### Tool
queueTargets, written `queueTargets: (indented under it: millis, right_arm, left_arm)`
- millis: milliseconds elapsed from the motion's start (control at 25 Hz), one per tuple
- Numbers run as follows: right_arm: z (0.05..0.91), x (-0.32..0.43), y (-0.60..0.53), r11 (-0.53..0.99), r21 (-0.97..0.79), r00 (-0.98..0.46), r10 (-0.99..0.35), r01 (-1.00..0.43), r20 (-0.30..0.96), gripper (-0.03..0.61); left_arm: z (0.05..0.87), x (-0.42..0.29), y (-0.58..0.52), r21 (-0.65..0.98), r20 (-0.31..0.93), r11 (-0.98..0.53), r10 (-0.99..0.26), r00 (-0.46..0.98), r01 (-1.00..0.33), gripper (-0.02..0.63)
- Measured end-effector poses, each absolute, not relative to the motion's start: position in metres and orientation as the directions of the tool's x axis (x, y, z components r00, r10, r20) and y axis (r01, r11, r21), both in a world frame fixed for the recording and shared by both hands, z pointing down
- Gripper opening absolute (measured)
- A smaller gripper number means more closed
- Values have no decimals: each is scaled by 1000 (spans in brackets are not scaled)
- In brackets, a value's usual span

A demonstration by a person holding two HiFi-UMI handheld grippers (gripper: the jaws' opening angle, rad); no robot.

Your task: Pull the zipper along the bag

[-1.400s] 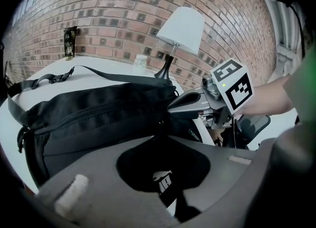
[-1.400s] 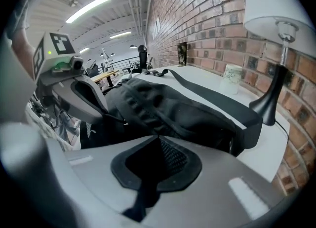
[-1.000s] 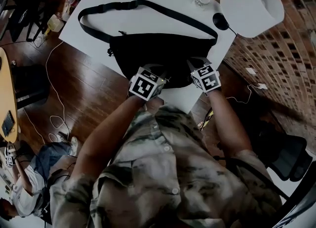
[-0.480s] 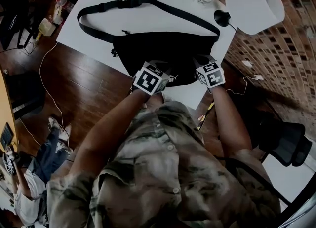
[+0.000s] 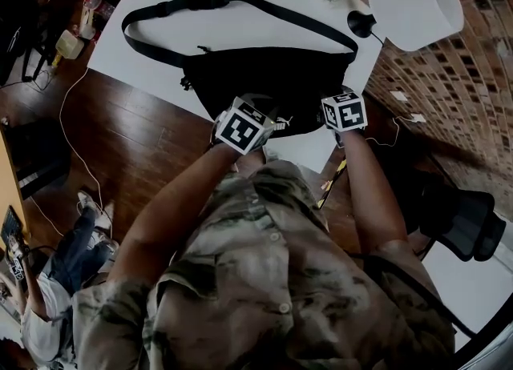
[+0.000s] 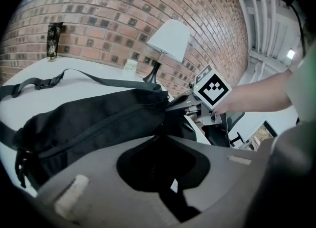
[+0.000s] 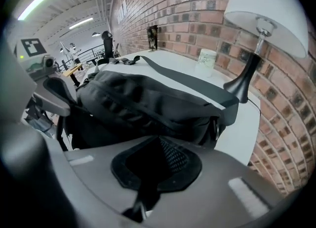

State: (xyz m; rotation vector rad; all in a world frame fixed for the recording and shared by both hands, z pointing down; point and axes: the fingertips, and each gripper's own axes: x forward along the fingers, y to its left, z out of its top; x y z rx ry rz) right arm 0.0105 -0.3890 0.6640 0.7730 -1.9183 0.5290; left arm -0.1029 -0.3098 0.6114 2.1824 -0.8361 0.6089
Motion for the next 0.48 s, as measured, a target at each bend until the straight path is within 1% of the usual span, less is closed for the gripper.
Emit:
queueTargets:
  millis: [200,480]
  right_arm:
    - [664,17,-395,681,-85,-344,-254,-727,904,6]
    - [663,17,-394,670,-51,-319,-284,-741,904,6]
  left_arm:
    - [607,-154,-298,432,638,-519,-402,656,-738,25]
    - [617,-194,-276,431,652,-452,-441,616,-781,25]
